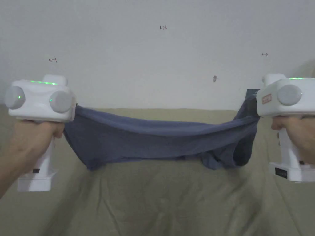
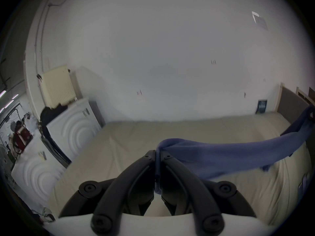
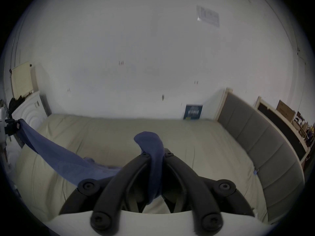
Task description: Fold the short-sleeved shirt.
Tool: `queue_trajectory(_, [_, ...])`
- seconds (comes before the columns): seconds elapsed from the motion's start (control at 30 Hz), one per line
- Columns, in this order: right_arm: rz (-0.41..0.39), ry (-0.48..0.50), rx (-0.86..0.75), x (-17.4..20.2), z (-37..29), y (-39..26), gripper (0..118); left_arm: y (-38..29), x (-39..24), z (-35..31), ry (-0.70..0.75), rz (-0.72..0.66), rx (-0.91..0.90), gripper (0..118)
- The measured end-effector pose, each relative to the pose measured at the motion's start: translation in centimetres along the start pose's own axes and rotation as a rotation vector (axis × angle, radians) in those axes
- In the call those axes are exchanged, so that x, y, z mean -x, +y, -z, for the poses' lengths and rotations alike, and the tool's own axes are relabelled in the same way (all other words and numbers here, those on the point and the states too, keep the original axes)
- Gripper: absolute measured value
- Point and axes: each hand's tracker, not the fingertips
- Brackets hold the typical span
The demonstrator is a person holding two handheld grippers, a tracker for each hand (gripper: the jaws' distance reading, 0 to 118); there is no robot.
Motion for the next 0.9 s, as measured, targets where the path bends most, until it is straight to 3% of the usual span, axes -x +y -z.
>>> queue_trajectory(0.17, [0.027, 0.046, 0.105, -0.6, -1.5, -10.4, 7, -10.7, 0.5, -2.3, -0.040, 0.025, 0.094, 4])
queue_trajectory(0.43, [0.155, 0.117, 0.196, -1.7, -9.5, -24.5, 7, -23.5, 3.5, -10.9, -0.065, 0.024, 0.232, 4])
queue_trajectory(0.7, [0.193, 0.153, 0.278, -3.3, -16.2, -34.1, 7, -29.7, 7.7, -18.5, -0.084, -0.062, 0.302, 4])
queue_trajectory(0.9, [0.198, 0.172, 0.308, -2.8, -19.4, -38.0, 7, -32.9, 9.6, -22.5, -0.062, -0.024, 0.321, 4])
